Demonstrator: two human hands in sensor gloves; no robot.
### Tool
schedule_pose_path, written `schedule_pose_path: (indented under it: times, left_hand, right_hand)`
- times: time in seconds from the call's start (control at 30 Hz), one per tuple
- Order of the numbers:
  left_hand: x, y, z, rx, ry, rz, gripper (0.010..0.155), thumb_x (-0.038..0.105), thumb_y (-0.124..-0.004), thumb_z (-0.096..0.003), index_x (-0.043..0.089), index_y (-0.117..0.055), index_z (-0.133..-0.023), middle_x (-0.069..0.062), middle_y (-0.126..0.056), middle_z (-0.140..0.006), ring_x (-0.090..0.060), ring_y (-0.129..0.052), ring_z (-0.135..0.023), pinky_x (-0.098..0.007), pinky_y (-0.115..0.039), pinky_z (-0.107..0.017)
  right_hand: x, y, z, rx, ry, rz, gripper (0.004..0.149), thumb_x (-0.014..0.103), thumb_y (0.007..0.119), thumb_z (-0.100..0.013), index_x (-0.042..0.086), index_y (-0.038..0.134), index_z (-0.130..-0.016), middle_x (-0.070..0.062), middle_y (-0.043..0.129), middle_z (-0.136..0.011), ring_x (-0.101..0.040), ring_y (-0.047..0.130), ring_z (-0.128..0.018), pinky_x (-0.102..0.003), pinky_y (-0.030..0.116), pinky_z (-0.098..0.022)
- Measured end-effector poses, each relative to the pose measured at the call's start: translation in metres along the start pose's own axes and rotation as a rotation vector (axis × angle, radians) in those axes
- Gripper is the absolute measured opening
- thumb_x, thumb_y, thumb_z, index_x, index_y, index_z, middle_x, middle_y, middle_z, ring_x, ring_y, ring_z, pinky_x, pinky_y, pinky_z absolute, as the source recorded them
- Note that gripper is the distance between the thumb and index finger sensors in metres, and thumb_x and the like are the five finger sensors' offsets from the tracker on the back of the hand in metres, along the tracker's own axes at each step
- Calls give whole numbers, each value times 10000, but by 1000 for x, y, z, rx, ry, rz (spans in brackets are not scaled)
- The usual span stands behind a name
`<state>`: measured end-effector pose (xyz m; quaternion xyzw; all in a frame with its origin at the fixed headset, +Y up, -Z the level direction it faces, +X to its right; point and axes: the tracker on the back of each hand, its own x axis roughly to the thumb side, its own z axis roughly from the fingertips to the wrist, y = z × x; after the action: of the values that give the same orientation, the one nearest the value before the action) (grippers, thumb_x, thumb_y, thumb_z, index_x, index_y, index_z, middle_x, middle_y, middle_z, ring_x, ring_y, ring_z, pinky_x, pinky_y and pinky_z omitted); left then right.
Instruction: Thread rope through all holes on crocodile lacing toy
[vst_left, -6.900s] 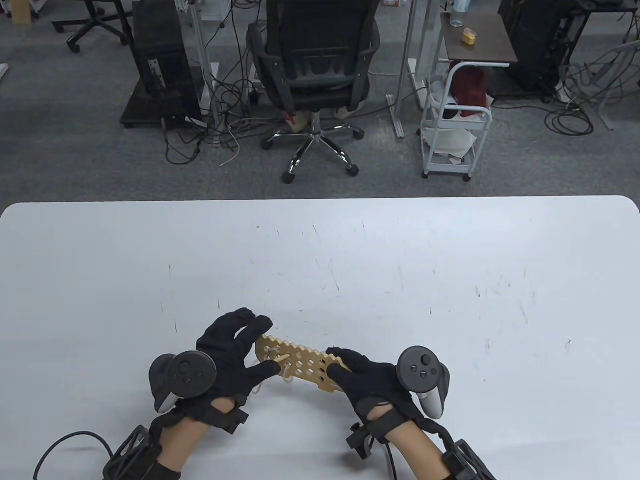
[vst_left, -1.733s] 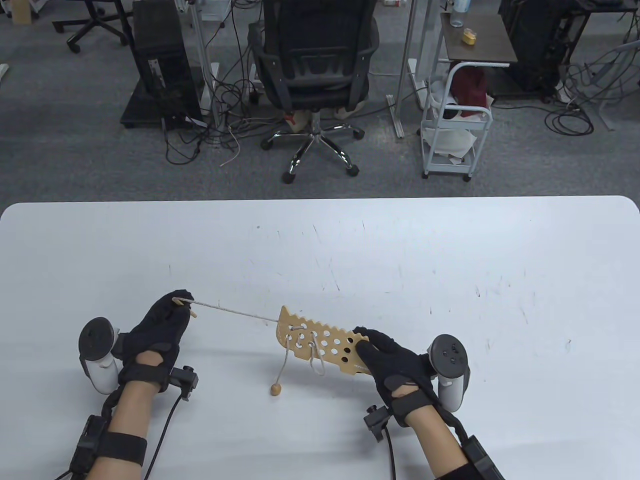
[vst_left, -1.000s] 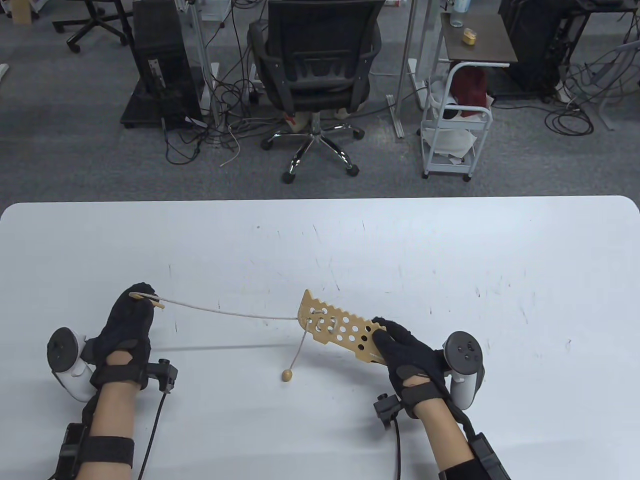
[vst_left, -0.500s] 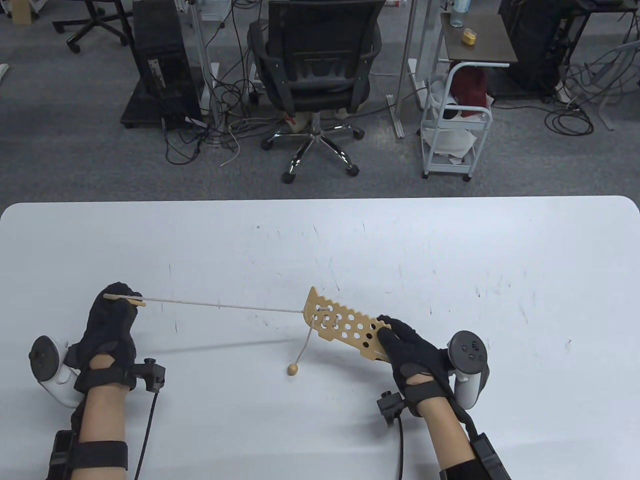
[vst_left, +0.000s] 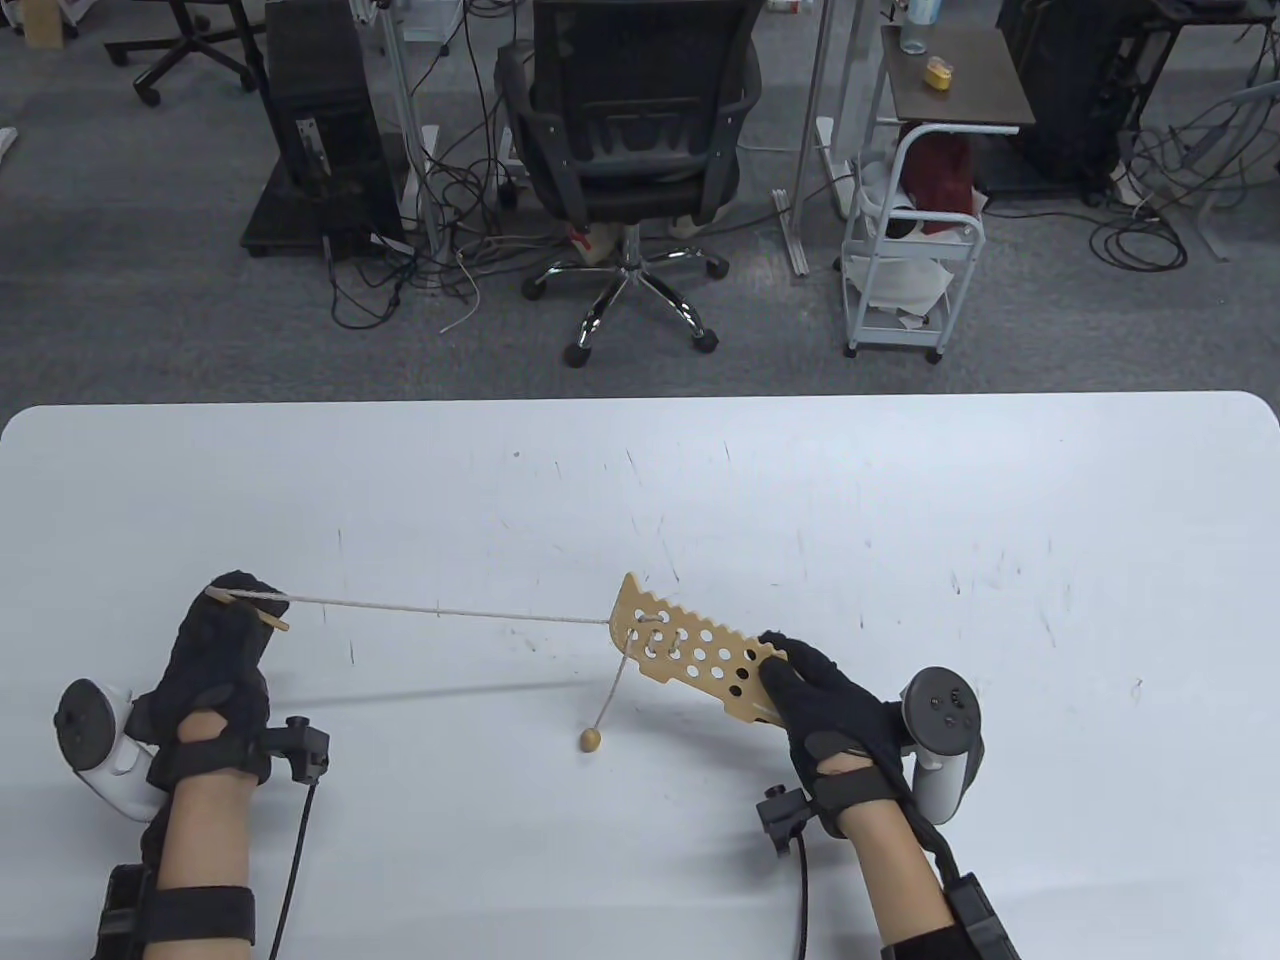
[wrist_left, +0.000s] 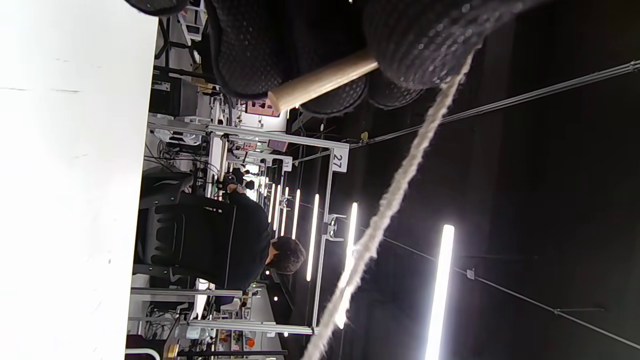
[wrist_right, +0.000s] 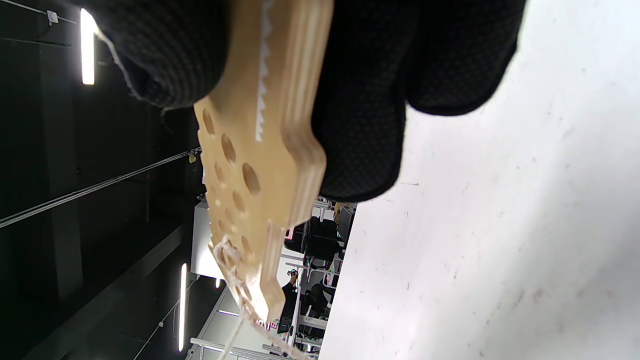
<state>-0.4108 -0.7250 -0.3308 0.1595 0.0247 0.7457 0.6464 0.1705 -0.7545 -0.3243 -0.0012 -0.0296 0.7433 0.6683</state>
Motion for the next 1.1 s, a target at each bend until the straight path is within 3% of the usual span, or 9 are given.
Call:
schedule_pose_path:
  times: [0.2, 0.37, 0.53, 0.8, 1.1]
  left_hand:
    - [-2, -3, 1, 14, 7, -39, 579, 409, -792, -443, 371, -655, -1004, 62, -898, -817, -247, -861, -836, -579, -523, -766]
    - [-3, -4, 1, 21, 16, -56, 677, 375, -796, -449, 502, -508, -1049, 57, -893, -804, -256, -863, -821, -575, -524, -765]
    - [-5, -7, 1, 23, 25, -94, 602, 363, -827, -440, 501, -645, -997, 52, -934, -787, -264, -896, -803, -572, -553, -752]
    - [-9, -11, 1, 30, 50, -198, 460, 454, -902, -397, 357, -855, -844, 83, -1070, -697, -217, -1031, -710, -522, -667, -717]
    - [-15, -26, 1, -60, 79, -286, 428, 467, -908, -381, 367, -880, -796, 70, -1031, -660, -224, -993, -666, -525, -649, -720]
  right_hand:
    - [0, 1, 0, 6, -6, -5, 466, 407, 816, -449, 190, 812, -861, -60, 1036, -672, -264, 1068, -535, -488, 806, -474]
    - [0, 3, 0, 17, -13, -9, 462, 406, 815, -452, 191, 813, -861, -62, 1036, -671, -263, 1068, -534, -487, 807, -473]
    - [1, 5, 2, 33, -27, -12, 467, 409, 818, -447, 192, 813, -860, -60, 1035, -673, -262, 1067, -536, -486, 807, -473]
    - [4, 10, 3, 61, -51, -22, 463, 409, 815, -451, 194, 812, -861, -60, 1036, -673, -262, 1067, -535, -489, 808, -472]
    - [7, 19, 6, 106, -74, -32, 466, 410, 818, -447, 195, 812, -861, -60, 1036, -673, -261, 1068, -534, -487, 808, -473]
